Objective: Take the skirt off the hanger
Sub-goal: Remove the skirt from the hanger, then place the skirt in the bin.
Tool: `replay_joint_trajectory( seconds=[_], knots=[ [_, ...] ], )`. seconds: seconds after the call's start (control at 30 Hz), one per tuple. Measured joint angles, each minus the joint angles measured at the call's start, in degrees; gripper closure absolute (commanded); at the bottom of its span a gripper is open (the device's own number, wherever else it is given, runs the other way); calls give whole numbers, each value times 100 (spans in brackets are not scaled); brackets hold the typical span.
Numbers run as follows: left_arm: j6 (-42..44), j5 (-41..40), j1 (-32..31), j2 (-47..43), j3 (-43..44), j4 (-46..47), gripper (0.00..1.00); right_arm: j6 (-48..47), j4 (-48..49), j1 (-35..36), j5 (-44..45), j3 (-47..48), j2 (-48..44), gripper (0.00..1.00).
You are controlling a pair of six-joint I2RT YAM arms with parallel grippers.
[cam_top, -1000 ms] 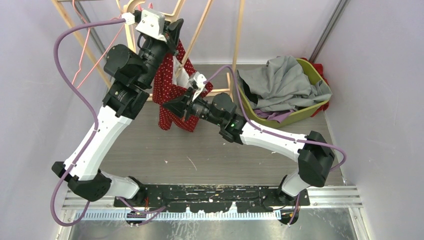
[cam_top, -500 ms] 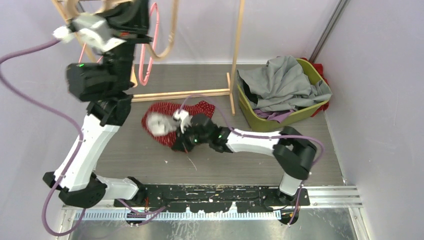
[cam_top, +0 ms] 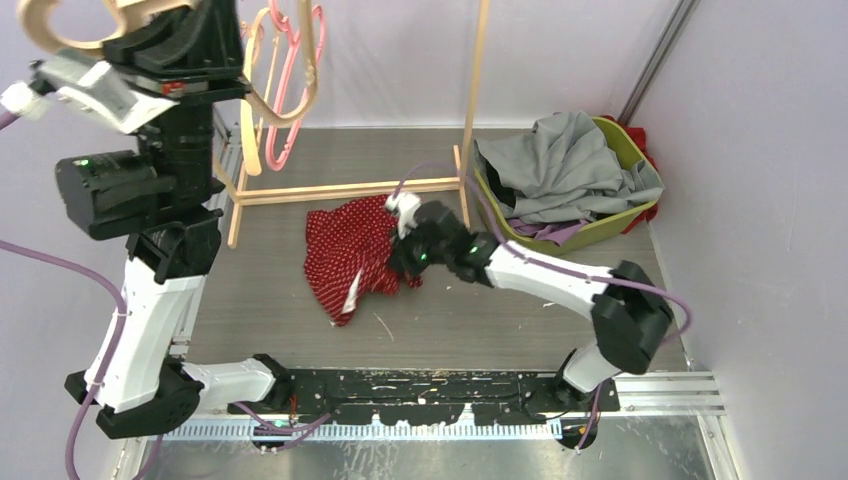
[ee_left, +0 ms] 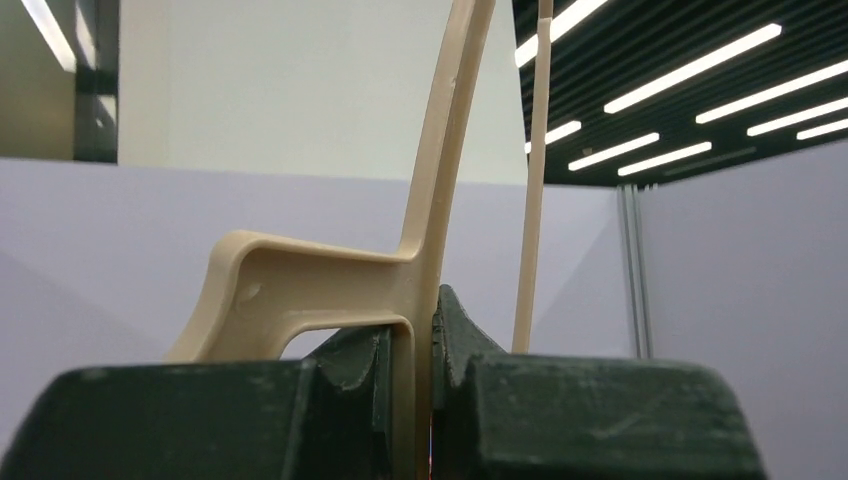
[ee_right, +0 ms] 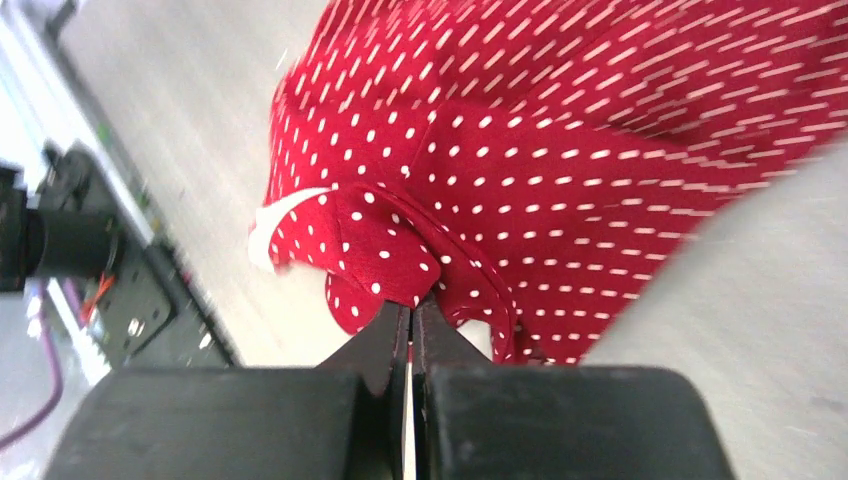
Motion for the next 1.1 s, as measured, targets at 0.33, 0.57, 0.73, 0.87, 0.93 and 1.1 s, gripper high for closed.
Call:
replay_joint_trajectory(
  seconds=[0.33,0.57,0.73,0.87,0.93,1.1],
  knots=[
    [116,-273,0,-378,-1036,-2208,100,-1202,-1753,-1309,1296,2870,-1008,99],
    [146,-610,0,-750,-1993,-3399,100,-1974,-2302,-1541,2087,4319,-1274,99],
    [92,-616,0,-833,-2256,-3794,100,-2326,-2542,-2229,2575,4916,-1211,99],
    [7,-614,0,-940,-2345,-3923,100,-2396,-2706,-2907,2680,5545,-870,99],
    [-11,-612,0,-1025,-2391,-3965,100,-2396,-2739,-3222,2675,5825,-664,99],
    [-13,-636,0,-1209,-2568,-3993,100,-2413,-2813,-3845,2699,6601,-136,99]
  ],
)
